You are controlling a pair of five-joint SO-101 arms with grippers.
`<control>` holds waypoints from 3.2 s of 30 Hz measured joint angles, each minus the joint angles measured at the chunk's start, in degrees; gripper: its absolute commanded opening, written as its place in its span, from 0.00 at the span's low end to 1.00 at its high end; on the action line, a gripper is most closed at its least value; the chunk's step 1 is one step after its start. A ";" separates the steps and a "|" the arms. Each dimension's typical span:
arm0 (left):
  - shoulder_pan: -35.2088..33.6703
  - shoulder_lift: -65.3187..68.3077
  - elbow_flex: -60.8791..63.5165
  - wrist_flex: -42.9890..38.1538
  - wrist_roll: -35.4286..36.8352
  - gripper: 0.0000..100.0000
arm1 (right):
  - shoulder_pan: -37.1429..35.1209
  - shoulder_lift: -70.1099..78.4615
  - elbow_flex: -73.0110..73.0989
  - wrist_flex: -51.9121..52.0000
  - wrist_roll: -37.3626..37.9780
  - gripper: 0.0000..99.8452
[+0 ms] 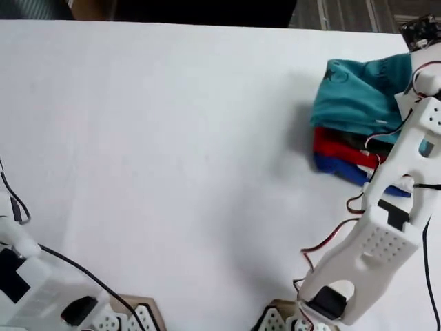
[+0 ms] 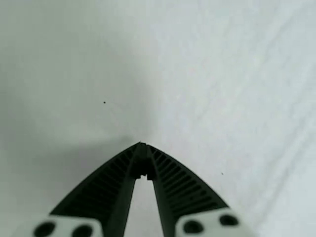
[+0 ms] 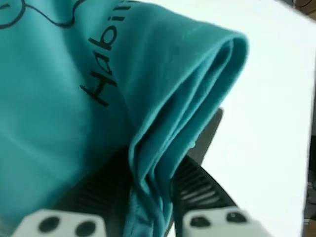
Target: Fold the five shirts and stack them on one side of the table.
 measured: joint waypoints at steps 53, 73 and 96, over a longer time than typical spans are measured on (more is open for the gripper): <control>7.38 -10.55 -6.59 15.38 -0.79 0.03 | -0.62 -7.12 0.00 15.30 -27.34 0.02; 21.63 -77.19 36.40 8.97 -8.97 0.03 | -17.49 -73.76 71.03 15.47 -27.43 0.02; 22.59 -105.41 64.00 13.54 -5.36 0.03 | -19.87 -133.01 139.34 -2.11 -32.18 0.02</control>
